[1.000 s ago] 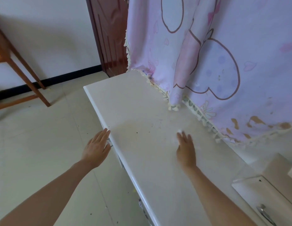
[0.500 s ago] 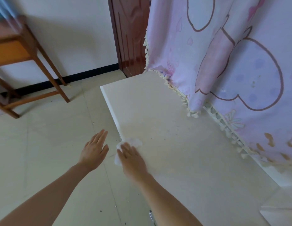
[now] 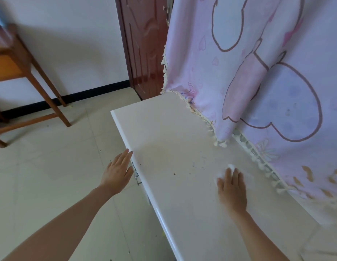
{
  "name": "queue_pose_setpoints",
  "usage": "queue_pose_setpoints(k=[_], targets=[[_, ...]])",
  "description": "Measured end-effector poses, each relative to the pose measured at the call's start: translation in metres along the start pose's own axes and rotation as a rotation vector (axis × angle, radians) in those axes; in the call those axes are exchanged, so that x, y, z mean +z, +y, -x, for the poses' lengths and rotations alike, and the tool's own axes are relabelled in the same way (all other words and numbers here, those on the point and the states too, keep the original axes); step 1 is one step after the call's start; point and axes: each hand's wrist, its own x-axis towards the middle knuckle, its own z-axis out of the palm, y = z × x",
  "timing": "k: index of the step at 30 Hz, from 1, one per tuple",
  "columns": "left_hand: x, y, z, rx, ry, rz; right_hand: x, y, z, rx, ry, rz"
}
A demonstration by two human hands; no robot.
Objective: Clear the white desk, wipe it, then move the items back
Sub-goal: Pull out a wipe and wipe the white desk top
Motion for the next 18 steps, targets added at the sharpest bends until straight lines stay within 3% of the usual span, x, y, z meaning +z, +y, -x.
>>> queue_pose_setpoints(k=[5, 12, 18], targets=[[-0.012, -0.027, -0.06, 0.052, 0.016, 0.014, 0.019, -0.096, -0.045, -0.031, -0.001, 0.008], [-0.041, -0.092, -0.179, 0.149, -0.031, -0.015, 0.073, -0.258, -0.086, -0.133, -0.168, -0.058], [-0.081, -0.139, -0.244, 0.299, -0.105, -0.058, 0.068, -0.377, -0.117, 0.003, -0.049, 0.01]])
